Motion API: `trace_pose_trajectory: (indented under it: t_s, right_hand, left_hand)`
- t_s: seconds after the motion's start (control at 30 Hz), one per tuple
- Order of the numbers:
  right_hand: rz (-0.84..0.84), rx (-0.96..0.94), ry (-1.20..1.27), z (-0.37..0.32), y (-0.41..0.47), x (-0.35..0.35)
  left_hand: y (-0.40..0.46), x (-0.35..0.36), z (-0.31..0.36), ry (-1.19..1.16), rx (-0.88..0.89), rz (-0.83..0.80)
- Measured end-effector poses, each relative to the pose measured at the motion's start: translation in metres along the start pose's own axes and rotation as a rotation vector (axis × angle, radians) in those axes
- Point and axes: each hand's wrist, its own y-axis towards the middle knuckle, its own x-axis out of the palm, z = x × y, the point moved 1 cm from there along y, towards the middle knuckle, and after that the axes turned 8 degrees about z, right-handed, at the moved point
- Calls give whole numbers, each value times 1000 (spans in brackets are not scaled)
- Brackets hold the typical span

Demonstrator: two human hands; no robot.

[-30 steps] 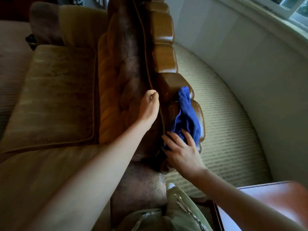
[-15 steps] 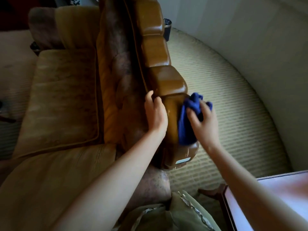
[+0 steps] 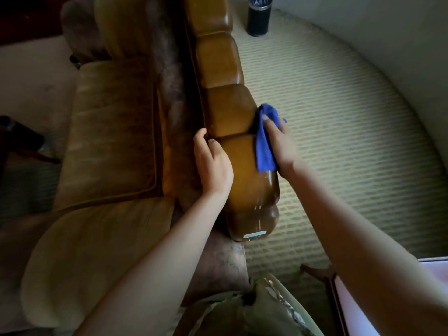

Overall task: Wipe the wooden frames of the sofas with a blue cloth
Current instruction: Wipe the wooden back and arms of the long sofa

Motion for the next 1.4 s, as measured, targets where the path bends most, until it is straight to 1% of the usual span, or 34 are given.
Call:
trace_pose_trajectory:
  t_s: [0.07, 0.1, 0.17, 0.23, 0.33, 0.4, 0.43, 0.47, 0.53, 0.57, 0.67, 0.83, 0.87, 0.97, 1.03, 1.1, 1.2, 1.27, 1.33, 1.37, 1.4]
  right_hand:
    - [11, 69, 13, 15, -27, -10]
    - [34, 48, 4, 20, -41, -14]
    - [91, -52, -67, 23, -62, -19]
    - [115, -173, -193, 17, -74, -17]
    - [152, -257, -320, 0, -60, -6]
    - [120, -224, -384, -11, -32, 3]
    - [81, -153, -371, -15, -18, 6]
    - [32, -54, -315, -17, -5, 6]
    - [-59, 125, -123, -14, 8, 4]
    - [-82, 166, -75, -9, 6, 1]
    - [-94, 156, -60, 8, -19, -9]
    - [-2, 148, -84, 8, -49, -19]
    - [17, 143, -119, 2, -47, -16]
    - [74, 37, -299, -20, -29, 1]
    - [66, 18, -364, -33, -14, 12]
    - [19, 105, -285, -38, -2, 15]
    - [-134, 250, 20, -25, -1, -2]
    - [-202, 330, 162, -12, -4, -13]
    - [-182, 332, 225, -11, -9, -15]
    - [-131, 303, 213, -12, -13, -14]
    - [-60, 251, 153, -12, -18, -10]
  left_hand:
    - [0, 0, 0, 15, -6, 10]
    - [0, 1, 0, 23, -8, 18]
    - [1, 1, 0, 40, -17, 16]
    - [0, 1, 0, 34, -8, 18]
    - [0, 1, 1, 31, 7, 28]
    - [0, 1, 2, 50, 8, 33]
    - [-1, 1, 3, 58, 4, 30]
    - [-2, 0, 3, 63, 0, 24]
    - [-2, -1, 3, 75, -8, 9]
    - [-3, -1, 4, 81, -12, 8]
    - [-3, -2, 4, 83, -10, 12]
    - [-5, -3, 5, 113, -10, 9]
    - [-6, -3, 6, 113, -6, 12]
    - [-5, -2, 7, 90, -6, 31]
    - [-4, -1, 8, 82, -10, 35]
    - [-5, 0, 8, 81, -9, 34]
    - [-5, 0, 7, 114, 8, 55]
    - [-5, 0, 8, 127, 0, 50]
    - [-5, 1, 8, 132, -17, 43]
    - [-6, 1, 7, 130, -23, 42]
    - [-6, 1, 7, 121, -25, 42]
